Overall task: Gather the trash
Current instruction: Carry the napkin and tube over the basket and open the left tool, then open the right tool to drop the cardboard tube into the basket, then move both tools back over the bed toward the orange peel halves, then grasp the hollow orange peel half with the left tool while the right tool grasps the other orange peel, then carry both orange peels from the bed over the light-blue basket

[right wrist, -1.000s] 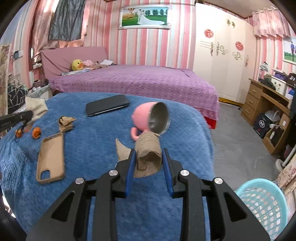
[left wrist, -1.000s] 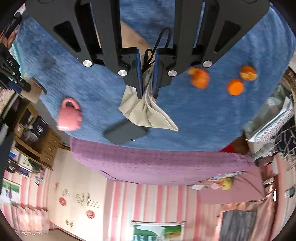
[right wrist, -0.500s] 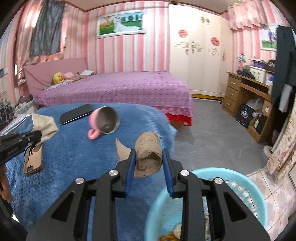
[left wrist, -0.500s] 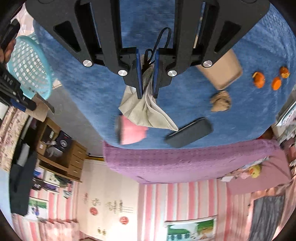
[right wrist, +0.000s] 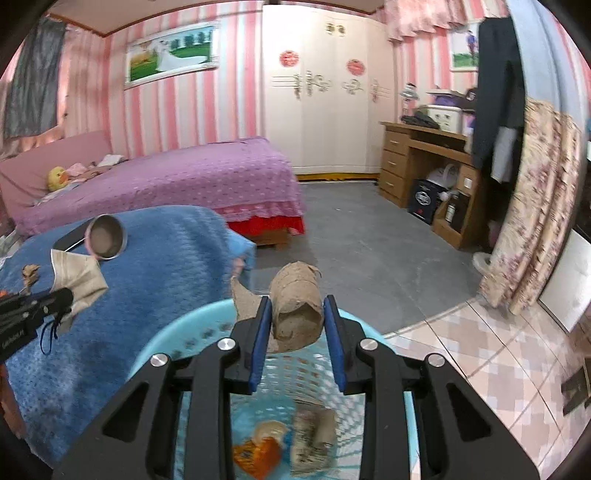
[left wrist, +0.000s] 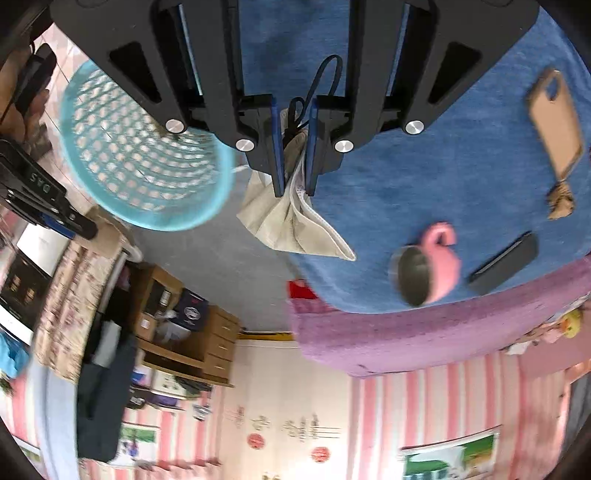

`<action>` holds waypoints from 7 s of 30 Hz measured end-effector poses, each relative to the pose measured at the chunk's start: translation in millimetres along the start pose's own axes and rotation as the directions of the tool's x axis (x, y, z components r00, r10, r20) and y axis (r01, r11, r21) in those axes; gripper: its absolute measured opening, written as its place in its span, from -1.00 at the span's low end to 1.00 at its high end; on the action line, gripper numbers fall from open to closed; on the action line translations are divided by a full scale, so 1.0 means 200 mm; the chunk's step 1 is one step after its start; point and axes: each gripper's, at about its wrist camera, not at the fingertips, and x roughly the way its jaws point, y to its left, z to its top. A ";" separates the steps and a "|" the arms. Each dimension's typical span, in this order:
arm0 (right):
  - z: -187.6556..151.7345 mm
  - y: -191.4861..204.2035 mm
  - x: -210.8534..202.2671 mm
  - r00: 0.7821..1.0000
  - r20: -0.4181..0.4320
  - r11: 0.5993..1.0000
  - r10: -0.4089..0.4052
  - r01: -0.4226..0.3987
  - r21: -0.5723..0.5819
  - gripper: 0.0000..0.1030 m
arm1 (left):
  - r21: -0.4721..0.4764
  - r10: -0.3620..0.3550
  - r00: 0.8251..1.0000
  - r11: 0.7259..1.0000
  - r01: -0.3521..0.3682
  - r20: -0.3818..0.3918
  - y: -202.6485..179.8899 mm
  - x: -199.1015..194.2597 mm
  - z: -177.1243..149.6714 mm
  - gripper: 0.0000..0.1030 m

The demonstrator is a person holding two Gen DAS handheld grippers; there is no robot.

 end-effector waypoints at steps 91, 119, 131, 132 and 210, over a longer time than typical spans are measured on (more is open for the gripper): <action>-0.02 1.25 0.16 0.992 -0.041 0.982 0.120 -0.125 -0.142 0.91 | -0.209 0.456 0.888 0.865 -0.456 -0.051 1.63 -0.52 -0.23 0.89; -0.06 1.56 0.23 0.987 -0.092 0.962 0.135 -0.153 -0.224 0.91 | -0.342 0.487 0.827 0.754 -0.560 -0.281 2.36 -0.54 -0.50 0.73; -0.10 1.68 0.20 0.980 -0.106 0.939 0.167 -0.191 -0.287 0.91 | -0.348 0.431 0.854 0.784 -0.514 -0.290 2.43 -0.59 -0.53 0.15; -0.11 1.69 0.19 0.979 -0.108 0.936 0.173 -0.198 -0.291 0.91 | -0.344 0.431 0.852 0.784 -0.516 -0.297 2.44 -0.59 -0.53 0.06; -0.03 1.30 -0.03 0.967 -0.055 0.920 0.248 -0.253 -0.299 -0.52 | -0.222 0.314 0.949 0.927 -0.301 0.025 1.39 -0.46 -0.05 -0.50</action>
